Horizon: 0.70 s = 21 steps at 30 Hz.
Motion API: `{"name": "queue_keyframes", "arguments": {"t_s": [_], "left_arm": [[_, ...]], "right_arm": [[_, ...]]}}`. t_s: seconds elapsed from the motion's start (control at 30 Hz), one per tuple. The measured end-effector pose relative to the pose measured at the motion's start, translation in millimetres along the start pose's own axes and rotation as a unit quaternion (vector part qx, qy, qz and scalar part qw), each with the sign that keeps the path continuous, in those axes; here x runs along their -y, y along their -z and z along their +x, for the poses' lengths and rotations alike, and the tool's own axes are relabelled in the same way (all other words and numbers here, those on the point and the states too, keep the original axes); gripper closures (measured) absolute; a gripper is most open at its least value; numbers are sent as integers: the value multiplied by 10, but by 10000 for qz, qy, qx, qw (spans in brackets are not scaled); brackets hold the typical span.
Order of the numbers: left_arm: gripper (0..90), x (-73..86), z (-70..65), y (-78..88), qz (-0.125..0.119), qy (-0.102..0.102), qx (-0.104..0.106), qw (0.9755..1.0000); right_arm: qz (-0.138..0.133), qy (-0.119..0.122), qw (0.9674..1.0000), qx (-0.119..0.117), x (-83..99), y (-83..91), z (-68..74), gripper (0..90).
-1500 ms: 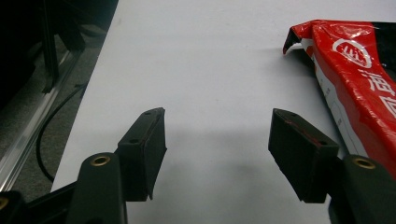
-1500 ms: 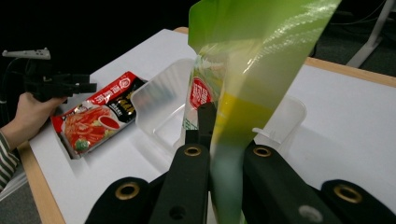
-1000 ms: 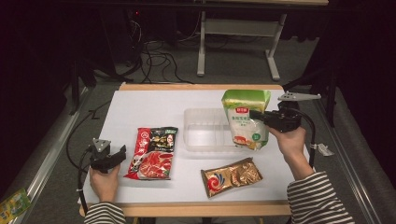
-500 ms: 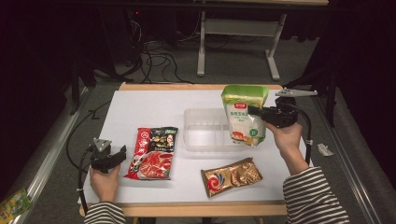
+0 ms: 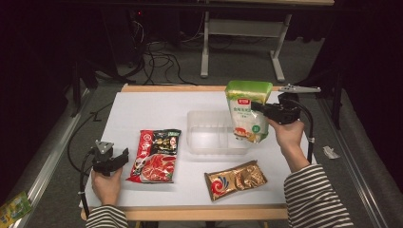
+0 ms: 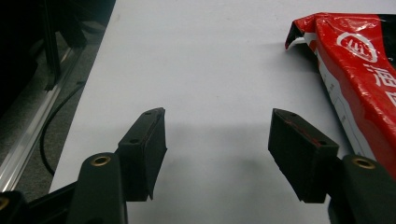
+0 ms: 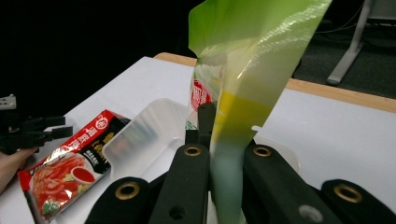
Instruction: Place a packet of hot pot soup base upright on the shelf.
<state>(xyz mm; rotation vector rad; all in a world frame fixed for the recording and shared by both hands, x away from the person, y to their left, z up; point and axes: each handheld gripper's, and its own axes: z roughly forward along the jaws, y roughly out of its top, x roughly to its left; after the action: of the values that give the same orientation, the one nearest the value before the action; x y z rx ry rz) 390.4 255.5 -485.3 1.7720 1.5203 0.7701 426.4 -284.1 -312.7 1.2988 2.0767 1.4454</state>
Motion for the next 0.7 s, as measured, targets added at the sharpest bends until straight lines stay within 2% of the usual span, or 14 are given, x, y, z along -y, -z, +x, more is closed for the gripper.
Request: {"name": "queue_keyframes", "arguments": {"t_s": [0.07, 0.13, 0.43, 0.7], "left_arm": [[376, -2, -3, -4, 18, -20, -10, 10000], [375, -8, -22, -19, 108, -131, -60, 9998], [375, -7, -18, -14, 92, -110, -47, 9999], [378, -5, -18, -10, 57, -94, -59, 9999]], "right_arm": [[-8, -24, 10000, 27, -4, -14, -1, 900], [-38, -92, 9999, 61, -19, -54, -16, 900], [-7, -108, 9998, 171, -72, -161, 6, 900], [-73, -260, 9992, 298, -111, -308, 16, 900]]}}
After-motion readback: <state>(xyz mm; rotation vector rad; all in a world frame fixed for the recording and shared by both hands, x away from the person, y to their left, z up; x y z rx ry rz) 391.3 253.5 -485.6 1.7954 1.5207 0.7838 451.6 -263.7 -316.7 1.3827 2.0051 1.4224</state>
